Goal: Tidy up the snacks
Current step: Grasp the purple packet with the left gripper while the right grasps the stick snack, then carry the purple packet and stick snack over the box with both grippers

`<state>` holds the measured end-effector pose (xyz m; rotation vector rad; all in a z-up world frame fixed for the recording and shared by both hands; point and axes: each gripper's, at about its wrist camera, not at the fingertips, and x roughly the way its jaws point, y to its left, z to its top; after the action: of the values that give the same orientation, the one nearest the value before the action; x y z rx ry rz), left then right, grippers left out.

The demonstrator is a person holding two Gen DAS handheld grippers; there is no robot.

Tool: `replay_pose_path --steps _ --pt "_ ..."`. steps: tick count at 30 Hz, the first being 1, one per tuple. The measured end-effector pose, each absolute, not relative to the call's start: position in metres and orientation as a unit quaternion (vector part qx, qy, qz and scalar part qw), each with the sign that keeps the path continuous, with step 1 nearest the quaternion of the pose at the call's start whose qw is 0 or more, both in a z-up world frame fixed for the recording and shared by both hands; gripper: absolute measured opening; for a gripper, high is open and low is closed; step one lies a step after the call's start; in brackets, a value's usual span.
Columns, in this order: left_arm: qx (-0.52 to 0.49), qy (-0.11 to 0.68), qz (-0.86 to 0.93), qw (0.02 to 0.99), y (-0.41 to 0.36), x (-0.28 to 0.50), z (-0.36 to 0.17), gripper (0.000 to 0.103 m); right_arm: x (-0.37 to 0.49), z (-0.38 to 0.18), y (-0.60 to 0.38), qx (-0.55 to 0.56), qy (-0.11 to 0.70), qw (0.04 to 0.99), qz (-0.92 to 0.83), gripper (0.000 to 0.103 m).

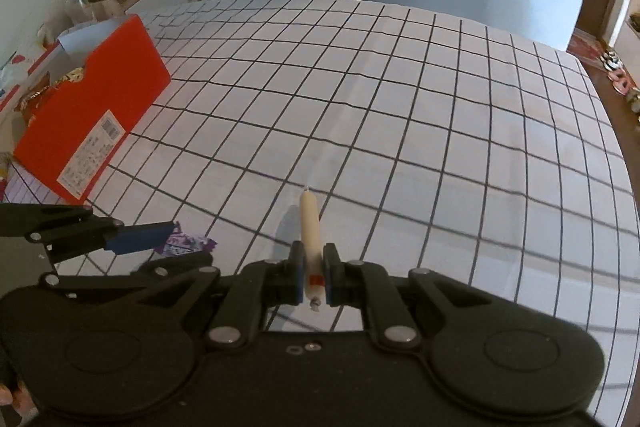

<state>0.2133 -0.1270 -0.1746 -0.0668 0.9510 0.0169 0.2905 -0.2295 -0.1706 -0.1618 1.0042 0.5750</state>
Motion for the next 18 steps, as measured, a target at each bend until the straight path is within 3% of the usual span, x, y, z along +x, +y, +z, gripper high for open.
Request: replay_pose_path --steps 18 --pt "-0.093 0.422 0.013 0.902 -0.081 0.171 -0.109 0.031 0.234 -0.112 -0.216 -0.055 0.434 0.855 0.279 0.007"
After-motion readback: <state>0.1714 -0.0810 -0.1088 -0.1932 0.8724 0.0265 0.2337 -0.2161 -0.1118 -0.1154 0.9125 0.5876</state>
